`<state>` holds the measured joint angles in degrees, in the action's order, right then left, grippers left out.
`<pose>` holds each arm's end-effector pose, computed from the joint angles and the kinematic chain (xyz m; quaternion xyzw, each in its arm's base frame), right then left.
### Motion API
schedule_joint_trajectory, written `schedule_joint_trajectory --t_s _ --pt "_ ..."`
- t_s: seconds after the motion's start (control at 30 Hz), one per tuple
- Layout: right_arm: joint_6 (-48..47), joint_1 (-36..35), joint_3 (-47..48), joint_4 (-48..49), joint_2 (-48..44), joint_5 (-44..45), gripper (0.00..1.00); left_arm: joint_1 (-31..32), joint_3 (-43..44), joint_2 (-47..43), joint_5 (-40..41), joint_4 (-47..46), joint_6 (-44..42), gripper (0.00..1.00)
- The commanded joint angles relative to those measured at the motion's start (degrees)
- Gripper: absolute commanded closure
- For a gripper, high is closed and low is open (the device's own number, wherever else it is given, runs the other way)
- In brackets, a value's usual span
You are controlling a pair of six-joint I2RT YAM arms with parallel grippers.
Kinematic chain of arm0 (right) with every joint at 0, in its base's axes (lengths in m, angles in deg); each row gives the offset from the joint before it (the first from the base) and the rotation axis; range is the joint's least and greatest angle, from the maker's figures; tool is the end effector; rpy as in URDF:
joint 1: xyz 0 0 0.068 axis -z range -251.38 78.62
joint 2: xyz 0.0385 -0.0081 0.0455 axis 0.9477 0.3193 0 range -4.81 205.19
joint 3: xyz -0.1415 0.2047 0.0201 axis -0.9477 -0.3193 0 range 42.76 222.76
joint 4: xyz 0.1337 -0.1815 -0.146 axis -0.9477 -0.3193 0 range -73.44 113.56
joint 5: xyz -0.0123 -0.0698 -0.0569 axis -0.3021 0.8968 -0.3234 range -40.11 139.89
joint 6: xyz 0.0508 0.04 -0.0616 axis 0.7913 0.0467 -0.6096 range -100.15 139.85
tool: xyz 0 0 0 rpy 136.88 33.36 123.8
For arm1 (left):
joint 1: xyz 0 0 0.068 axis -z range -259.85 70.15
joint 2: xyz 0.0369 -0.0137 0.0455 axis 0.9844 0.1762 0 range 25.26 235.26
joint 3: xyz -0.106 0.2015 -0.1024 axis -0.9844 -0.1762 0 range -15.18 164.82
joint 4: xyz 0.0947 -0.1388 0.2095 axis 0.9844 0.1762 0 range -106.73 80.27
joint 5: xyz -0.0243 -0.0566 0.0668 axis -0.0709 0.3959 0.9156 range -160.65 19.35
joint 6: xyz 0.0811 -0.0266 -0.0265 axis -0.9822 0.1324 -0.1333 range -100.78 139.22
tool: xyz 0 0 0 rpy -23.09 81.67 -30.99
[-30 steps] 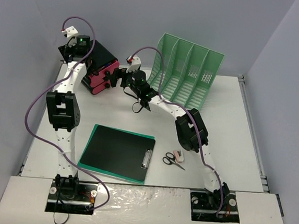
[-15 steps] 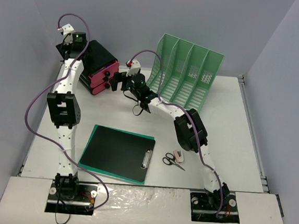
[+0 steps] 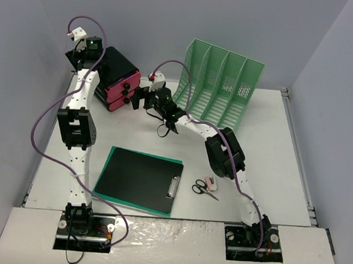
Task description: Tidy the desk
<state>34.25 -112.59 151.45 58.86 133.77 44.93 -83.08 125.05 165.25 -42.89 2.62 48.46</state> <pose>0.4479 0.4014 0.2129 -0.1870 0.6466 0.3705 0.6401 0.5895 0.0703 0.2815 -0.3546 0.7205 0.0637 0.5926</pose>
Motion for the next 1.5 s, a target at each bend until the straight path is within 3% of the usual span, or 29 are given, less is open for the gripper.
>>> schedule_joint_trajectory --t_s 0.0,0.1,0.63,1.47 --pt "-1.5 0.3 -0.8 3.4 -5.3 -0.9 0.03 -0.6 -3.6 1.9 4.7 1.8 -2.1 0.03" --pt "-1.8 0.3 -1.9 3.2 -5.6 -0.9 0.03 -0.6 -5.1 1.3 4.3 -1.7 -3.3 0.03" --pt "-2.8 -0.2 -1.4 1.4 -5.4 -1.3 0.03 -1.1 0.8 5.0 6.6 -2.2 -3.2 0.03" --pt "-3.5 -0.3 1.6 0.9 -4.1 -0.2 0.03 -1.4 0.2 5.4 -6.8 10.2 -0.6 0.07"
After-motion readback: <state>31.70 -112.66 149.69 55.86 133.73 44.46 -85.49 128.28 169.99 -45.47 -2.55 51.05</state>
